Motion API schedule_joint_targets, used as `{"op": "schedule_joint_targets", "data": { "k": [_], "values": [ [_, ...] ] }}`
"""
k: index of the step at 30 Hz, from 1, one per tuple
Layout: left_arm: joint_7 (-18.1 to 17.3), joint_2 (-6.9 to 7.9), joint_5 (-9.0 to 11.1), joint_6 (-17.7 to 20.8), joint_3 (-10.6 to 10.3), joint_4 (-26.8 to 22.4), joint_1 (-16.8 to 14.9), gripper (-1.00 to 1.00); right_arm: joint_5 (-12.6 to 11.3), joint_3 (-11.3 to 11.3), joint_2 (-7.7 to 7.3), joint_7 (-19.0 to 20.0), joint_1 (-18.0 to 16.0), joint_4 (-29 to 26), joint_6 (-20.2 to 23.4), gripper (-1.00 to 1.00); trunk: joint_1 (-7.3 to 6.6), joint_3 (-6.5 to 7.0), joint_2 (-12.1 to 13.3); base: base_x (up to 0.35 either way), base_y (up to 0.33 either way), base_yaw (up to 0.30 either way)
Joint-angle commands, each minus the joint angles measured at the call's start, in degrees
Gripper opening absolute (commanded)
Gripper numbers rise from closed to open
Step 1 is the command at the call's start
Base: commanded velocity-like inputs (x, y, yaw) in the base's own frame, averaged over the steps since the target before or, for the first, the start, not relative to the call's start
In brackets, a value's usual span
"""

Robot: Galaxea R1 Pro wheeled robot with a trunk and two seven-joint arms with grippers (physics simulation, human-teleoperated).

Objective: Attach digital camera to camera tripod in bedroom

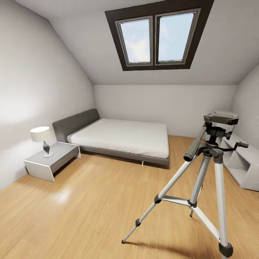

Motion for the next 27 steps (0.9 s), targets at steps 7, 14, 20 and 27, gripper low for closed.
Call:
{"op": "schedule_joint_targets", "data": {
  "k": [7, 14, 20, 27],
  "values": [
    [0.0, -0.02, 0.3, -0.1, 0.1, 0.0, 0.0, 1.0, 0.2, 0.3, 0.03, 0.0, 0.0, 0.0, -0.2, 1.0, 0.0, -0.05, 0.0, 0.0, 0.0, -0.014],
    [0.0, -0.02, 0.4, -0.1, 0.1, 0.0, 0.0, 1.0, 0.3, 0.3, 0.0, 0.1, 0.0, 0.0, -0.2, 1.0, 0.0, -0.05, 0.0, 0.0, 0.0, -0.003],
    [0.0, -0.02, 0.4, -0.1, 0.1, 0.0, 0.0, 1.0, 0.4, 0.4, -0.01, 0.1, 0.0, 0.0, -0.2, 1.0, 0.0, -0.05, 0.0, 0.0, 0.0, 0.0],
    [0.0, -0.02, 0.4, -0.1, 0.1, 0.0, 0.0, 1.0, 0.4, 0.4, -0.01, 0.1, 0.0, 0.0, -0.1, 1.0, 0.0, -0.05, 0.0, 0.0, 0.0, 0.0]
  ]
}}
